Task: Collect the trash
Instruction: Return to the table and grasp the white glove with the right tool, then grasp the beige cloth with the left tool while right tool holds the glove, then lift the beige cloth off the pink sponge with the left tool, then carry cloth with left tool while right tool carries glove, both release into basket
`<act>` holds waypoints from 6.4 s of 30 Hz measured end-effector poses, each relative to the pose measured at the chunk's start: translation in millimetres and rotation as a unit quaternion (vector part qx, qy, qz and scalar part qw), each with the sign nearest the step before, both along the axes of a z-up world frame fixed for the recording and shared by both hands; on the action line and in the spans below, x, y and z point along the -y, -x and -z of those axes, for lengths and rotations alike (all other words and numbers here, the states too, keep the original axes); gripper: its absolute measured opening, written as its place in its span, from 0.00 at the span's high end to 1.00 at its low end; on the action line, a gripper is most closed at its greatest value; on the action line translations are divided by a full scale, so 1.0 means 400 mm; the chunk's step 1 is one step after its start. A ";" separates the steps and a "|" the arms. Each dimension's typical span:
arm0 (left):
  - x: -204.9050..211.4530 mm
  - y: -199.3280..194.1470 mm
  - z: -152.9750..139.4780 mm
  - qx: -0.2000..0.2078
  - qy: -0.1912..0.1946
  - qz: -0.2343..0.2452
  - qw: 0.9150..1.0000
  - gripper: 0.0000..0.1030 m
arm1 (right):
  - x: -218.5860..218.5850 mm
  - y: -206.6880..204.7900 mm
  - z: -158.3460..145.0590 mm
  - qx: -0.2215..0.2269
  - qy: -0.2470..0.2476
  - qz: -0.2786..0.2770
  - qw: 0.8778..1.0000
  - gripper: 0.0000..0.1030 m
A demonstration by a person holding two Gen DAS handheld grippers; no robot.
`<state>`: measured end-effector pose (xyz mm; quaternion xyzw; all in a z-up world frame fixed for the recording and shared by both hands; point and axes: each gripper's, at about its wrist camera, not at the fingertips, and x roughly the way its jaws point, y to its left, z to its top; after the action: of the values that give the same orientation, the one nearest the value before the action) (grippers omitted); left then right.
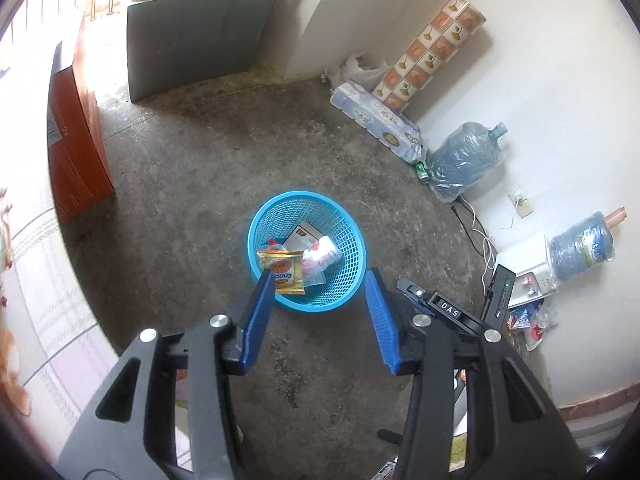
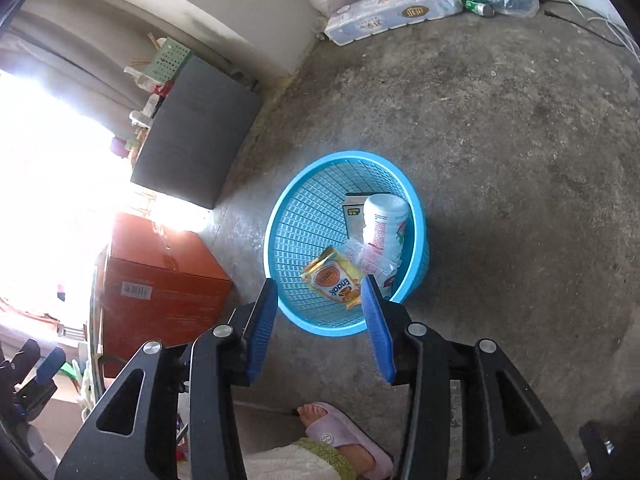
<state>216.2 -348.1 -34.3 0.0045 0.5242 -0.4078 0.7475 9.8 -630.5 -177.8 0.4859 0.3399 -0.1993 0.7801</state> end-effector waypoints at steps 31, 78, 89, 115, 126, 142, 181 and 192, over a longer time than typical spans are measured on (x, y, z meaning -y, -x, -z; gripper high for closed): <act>-1.157 0.120 -0.035 0.112 0.042 -0.380 0.917 0.25 | -1.027 -0.448 -0.520 0.078 0.096 -0.485 0.865 0.33; -1.136 -0.040 -0.080 0.156 -0.004 -0.241 0.958 0.26 | -0.873 -0.506 -0.527 0.072 0.215 -0.338 0.913 0.88; -1.051 -0.103 0.030 0.105 -0.091 -0.232 0.963 0.70 | -1.006 -0.490 -0.453 0.077 0.142 -0.426 0.890 0.88; -1.315 -0.291 0.006 0.041 -0.064 -0.361 0.929 0.97 | -0.988 -0.483 -0.398 0.074 0.102 -0.440 0.889 0.88; -1.222 -0.349 0.088 0.074 -0.180 -0.300 0.934 0.40 | -0.986 -0.490 -0.384 0.073 0.097 -0.441 0.889 0.88; -1.222 -0.323 0.082 0.093 -0.201 -0.251 0.942 0.56 | -0.965 -0.481 -0.381 0.076 0.089 -0.432 0.894 0.88; -1.172 -0.112 -0.313 0.244 -0.163 -0.249 0.923 0.99 | -0.931 -0.382 -0.489 0.128 0.095 -0.409 0.898 0.88; -1.020 0.019 -0.488 0.286 -0.117 -0.203 0.929 0.99 | -0.842 -0.287 -0.531 0.170 0.086 -0.375 0.907 0.88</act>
<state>208.4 59.8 160.8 0.1015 0.3222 -0.1648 0.9267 124.5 -293.6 34.6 0.2807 0.3408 0.1651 0.8819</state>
